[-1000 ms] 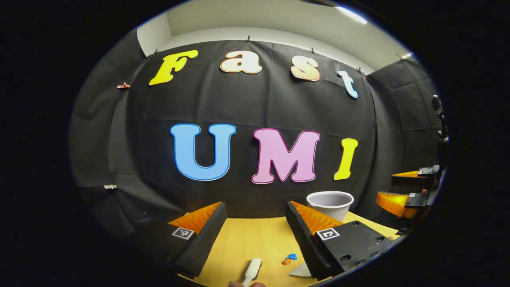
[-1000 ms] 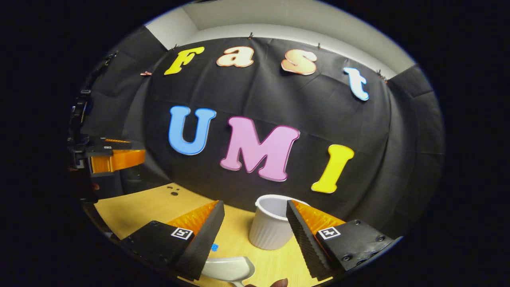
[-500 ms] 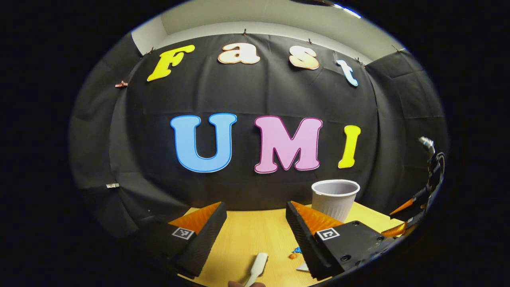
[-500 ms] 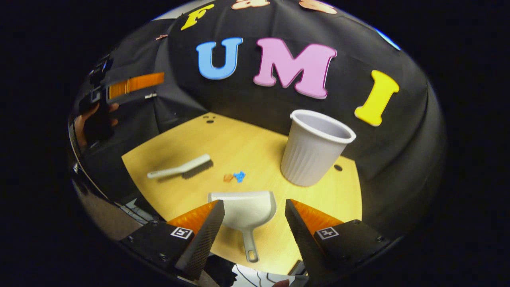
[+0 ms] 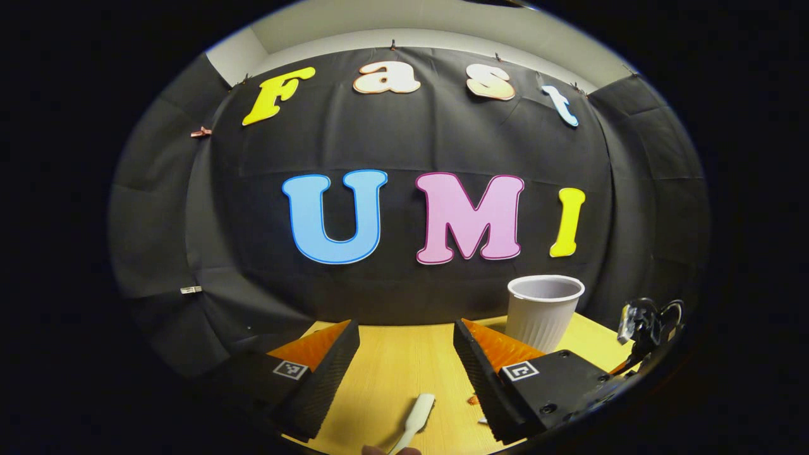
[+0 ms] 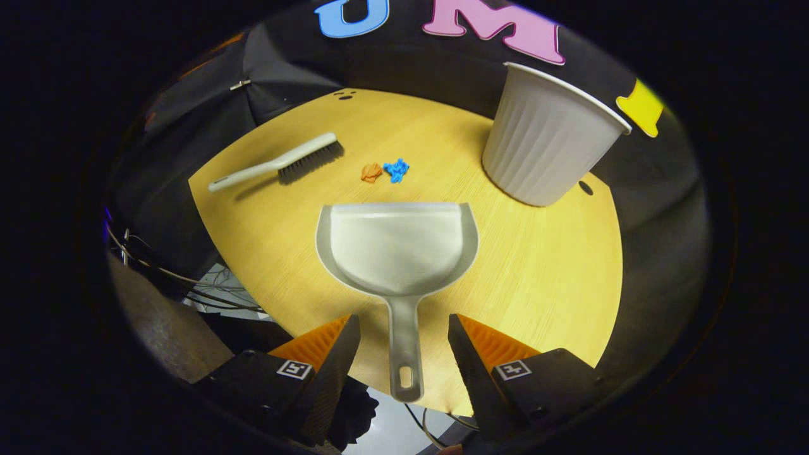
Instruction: Pick up the small broom and dustpan from the desktop, sweep the trash into the dustpan with the broom, and then empty the trash into the garbage bin.
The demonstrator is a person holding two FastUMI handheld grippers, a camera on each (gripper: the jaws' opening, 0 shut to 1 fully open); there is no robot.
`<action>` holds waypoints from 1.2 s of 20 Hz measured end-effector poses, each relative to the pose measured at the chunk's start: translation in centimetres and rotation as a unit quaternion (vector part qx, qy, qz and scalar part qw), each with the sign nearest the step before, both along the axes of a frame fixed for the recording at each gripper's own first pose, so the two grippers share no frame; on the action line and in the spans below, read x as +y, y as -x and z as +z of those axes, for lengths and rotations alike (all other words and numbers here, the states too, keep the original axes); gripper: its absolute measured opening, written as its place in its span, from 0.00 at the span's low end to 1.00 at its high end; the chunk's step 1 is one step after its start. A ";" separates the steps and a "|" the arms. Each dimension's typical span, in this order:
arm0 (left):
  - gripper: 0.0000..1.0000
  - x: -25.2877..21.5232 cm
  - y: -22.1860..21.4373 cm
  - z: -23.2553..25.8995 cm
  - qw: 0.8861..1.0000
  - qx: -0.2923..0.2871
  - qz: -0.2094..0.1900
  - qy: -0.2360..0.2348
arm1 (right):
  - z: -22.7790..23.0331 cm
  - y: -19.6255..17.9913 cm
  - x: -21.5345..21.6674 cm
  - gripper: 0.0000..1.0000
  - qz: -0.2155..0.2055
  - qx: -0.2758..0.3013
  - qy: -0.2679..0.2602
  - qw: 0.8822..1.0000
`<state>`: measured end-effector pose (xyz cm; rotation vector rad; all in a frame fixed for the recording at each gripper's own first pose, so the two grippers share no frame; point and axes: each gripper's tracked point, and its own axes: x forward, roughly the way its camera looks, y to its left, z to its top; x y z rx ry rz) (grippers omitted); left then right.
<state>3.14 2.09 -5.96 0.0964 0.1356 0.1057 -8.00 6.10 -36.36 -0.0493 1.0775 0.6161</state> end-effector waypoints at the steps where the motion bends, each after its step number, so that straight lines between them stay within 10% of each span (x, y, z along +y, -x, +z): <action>1: 0.95 0.0 0.0 -0.1 1.000 0.002 0.004 -0.001 | -0.9 0.3 0.3 0.88 0.005 0.009 0.001 1.000; 14: 0.95 -0.2 0.3 -1.7 0.999 0.025 0.022 0.000 | -6.7 -0.8 4.0 0.83 -0.003 0.101 0.004 0.995; 21: 0.95 -0.5 -0.1 -3.5 0.999 0.047 0.027 -0.003 | -6.9 -1.3 3.3 0.38 0.011 0.090 0.023 0.996; 24: 0.94 0.2 -0.4 -5.1 0.997 0.074 0.032 -0.013 | -6.9 -1.2 3.4 0.39 0.017 0.082 0.014 0.996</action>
